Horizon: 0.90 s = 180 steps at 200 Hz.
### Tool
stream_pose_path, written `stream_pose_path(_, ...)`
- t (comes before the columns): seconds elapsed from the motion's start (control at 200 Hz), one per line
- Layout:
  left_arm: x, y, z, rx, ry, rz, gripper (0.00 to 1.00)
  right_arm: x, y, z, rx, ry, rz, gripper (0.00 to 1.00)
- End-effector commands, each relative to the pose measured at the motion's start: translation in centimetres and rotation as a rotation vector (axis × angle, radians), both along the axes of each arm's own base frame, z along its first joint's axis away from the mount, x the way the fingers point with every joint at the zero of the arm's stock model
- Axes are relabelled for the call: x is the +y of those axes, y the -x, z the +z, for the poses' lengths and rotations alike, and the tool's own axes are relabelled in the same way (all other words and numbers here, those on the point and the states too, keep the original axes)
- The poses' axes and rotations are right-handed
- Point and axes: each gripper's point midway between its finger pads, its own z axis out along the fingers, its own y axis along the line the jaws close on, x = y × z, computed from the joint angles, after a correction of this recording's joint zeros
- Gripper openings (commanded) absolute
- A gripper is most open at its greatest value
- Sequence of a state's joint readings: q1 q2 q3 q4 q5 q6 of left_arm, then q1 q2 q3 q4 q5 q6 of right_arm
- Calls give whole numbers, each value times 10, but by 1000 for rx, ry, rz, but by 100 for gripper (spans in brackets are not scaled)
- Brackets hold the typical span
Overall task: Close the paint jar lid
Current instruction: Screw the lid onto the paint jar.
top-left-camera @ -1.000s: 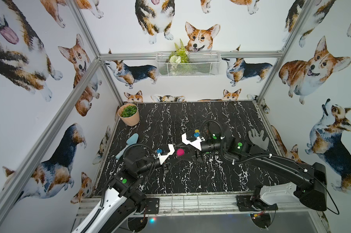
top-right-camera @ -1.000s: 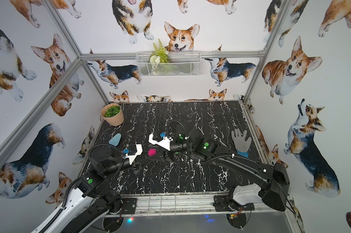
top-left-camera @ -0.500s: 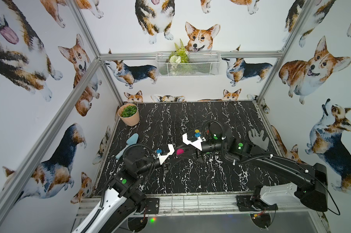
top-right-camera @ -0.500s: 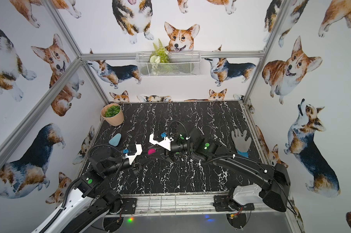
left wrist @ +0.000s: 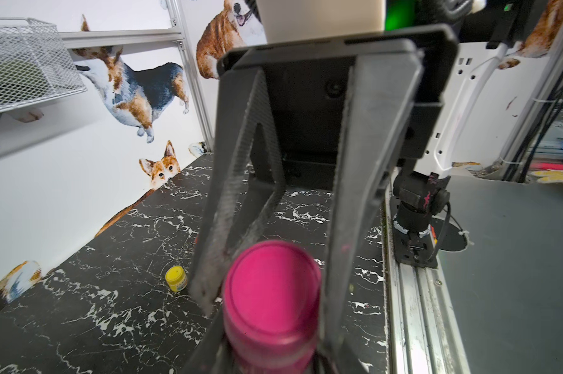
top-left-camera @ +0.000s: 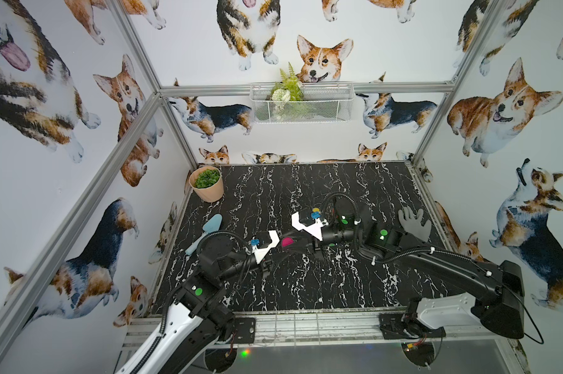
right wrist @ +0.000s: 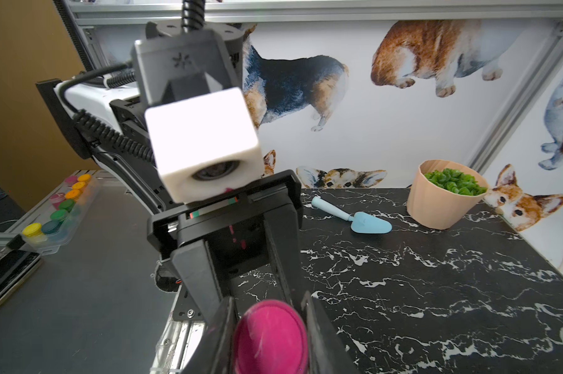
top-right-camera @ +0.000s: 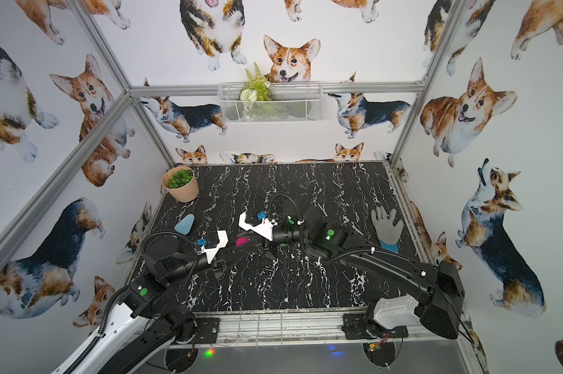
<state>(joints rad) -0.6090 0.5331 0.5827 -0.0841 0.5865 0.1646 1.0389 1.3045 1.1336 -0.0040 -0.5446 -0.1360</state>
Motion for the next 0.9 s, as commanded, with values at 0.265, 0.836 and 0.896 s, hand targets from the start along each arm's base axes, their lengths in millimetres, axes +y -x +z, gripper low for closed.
stream_pose_path(0.265, 19, -35, 33, -137, 51, 231, 21, 10, -58, -14, 29, -17, -453, 25)
stream_pose_path(0.836, 27, -76, 30, -132, 9, 413, 21, 29, -81, -23, 149, -78, -650, 32)
stream_pose_path(0.896, 26, -74, 25, -119, -10, 398, 21, 22, -78, -17, 133, -86, -647, 51)
